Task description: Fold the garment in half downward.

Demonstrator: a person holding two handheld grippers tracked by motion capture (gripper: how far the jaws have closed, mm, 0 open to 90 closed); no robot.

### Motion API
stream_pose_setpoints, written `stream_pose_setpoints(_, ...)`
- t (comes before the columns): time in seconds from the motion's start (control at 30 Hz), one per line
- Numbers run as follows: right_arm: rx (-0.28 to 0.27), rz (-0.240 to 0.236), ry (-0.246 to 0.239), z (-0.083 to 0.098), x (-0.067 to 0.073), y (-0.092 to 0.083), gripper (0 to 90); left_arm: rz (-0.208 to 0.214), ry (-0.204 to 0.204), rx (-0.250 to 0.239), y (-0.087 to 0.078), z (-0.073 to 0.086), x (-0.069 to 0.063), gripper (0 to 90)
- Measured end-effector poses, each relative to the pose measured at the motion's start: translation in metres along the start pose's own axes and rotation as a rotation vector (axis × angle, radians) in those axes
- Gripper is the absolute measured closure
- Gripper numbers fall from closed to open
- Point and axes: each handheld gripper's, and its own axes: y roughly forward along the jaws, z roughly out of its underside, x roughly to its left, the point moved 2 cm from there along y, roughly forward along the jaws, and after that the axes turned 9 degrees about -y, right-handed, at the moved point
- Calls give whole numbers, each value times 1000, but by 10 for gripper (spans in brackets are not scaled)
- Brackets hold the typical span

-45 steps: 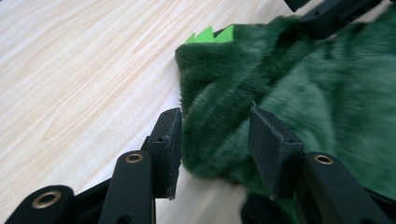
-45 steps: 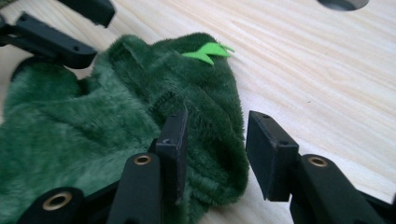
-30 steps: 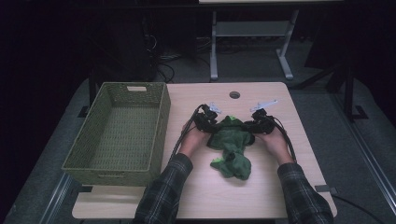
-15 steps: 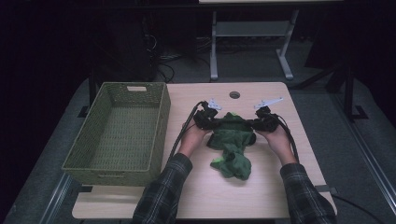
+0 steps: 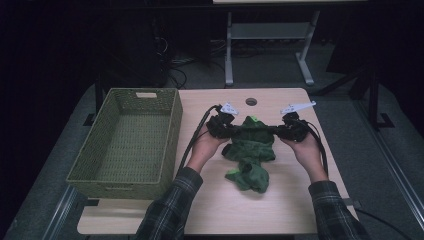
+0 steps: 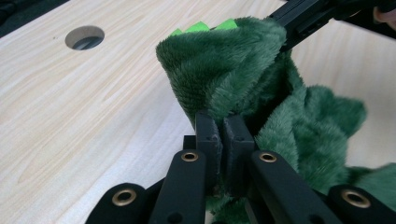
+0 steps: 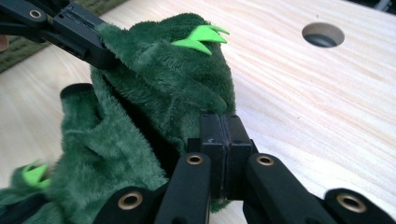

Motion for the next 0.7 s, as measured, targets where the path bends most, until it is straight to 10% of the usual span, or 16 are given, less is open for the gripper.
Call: stream_pose_setpoints(0.7,-69,-33,-93,22,58,-52,898,60,140,-54,-49,33,-58,865)
